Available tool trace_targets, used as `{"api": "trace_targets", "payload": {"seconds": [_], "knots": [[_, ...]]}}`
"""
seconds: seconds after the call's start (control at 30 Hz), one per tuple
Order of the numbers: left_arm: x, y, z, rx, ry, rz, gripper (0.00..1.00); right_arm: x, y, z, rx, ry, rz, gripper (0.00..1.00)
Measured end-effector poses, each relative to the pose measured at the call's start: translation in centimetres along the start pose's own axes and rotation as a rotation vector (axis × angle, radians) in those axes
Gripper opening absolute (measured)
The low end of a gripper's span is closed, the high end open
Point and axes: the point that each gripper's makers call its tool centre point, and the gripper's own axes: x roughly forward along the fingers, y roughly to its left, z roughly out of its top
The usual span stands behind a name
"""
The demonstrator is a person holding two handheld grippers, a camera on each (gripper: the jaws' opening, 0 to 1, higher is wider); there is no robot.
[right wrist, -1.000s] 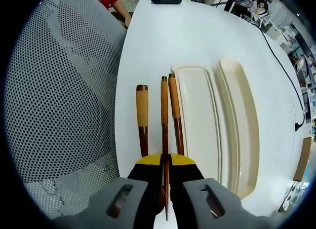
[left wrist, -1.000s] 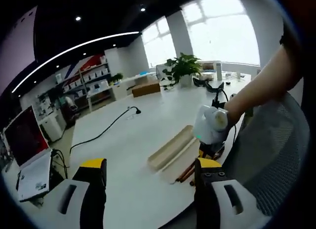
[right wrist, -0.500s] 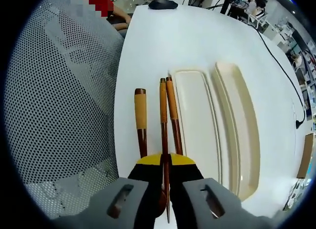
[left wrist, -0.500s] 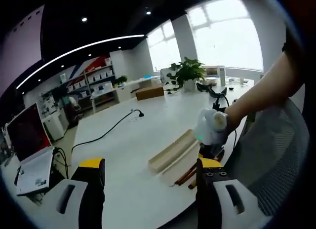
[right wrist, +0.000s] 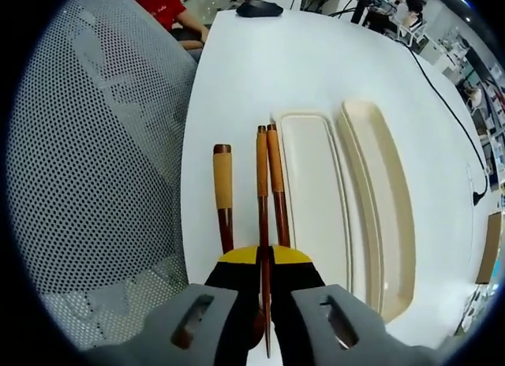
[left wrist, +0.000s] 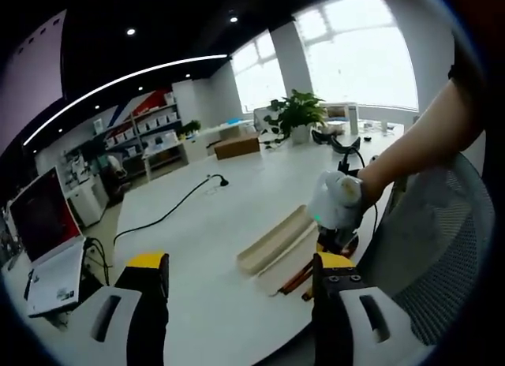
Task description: Arrange the utensils inside the cutlery case until each visible utensil rests in its matching compartment.
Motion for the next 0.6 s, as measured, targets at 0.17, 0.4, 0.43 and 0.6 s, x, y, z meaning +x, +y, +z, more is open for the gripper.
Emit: {"api": "trace_targets", "payload": {"seconds": [0.17,0.4,0.43,0.6], "knots": [[0.0,0.1,0.0,-0.005,-0.001,-0.004,0.76,0.0,0.1,0.1,0.012,-0.002,-0.005,0.0],[-0.1,0.5,0.0,-0.022,-0.013,0.004,0.75,0.0,0.1,0.0,0.001,0.009,-0.002,0.0],[-0.1,0.6,0.1,-0.011,-0.015,0.009,0.75,0.0,0.2,-0.1,-0.004,0.012,0.001,0.0],[-0.1,1.3,-0.1,-0.049,-0.028,0.013,0.75,0.0,0.2,-0.1,0.0,0.008,0.004,0.0]]}}
